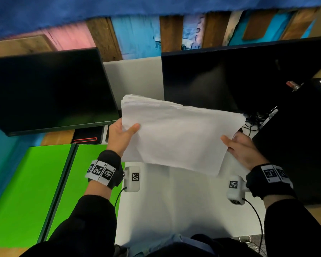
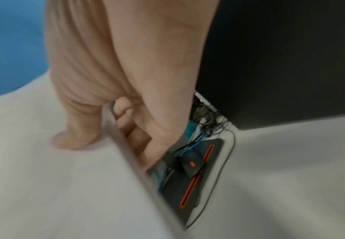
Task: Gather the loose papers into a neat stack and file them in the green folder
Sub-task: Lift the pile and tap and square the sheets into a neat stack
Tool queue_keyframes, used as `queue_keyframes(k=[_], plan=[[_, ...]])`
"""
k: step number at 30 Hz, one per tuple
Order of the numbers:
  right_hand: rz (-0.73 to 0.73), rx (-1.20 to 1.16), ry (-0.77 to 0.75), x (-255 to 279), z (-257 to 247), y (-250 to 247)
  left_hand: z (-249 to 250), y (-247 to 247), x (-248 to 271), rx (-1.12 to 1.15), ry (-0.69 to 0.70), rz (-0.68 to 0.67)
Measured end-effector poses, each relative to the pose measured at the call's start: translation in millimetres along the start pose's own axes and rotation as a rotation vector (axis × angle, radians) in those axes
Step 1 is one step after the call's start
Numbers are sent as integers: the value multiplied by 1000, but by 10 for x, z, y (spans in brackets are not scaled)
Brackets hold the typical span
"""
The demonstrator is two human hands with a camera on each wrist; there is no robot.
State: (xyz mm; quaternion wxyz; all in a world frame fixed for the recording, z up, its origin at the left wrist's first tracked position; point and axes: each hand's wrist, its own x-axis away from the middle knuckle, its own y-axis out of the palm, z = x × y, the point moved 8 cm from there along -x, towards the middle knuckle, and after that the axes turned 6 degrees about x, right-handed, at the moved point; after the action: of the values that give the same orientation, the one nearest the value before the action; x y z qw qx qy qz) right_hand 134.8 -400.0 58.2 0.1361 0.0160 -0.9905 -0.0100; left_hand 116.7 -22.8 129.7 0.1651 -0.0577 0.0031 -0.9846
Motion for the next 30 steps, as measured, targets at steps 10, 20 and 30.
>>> queue_keyframes(k=[10, 20, 30], plan=[[128, 109, -139, 178, -169, -10, -459, 89, 103, -56, 17, -142], [207, 76, 27, 238, 52, 16, -694, 193, 217, 45, -58, -57], [62, 107, -44, 204, 103, 26, -722, 123, 104, 37, -83, 29]])
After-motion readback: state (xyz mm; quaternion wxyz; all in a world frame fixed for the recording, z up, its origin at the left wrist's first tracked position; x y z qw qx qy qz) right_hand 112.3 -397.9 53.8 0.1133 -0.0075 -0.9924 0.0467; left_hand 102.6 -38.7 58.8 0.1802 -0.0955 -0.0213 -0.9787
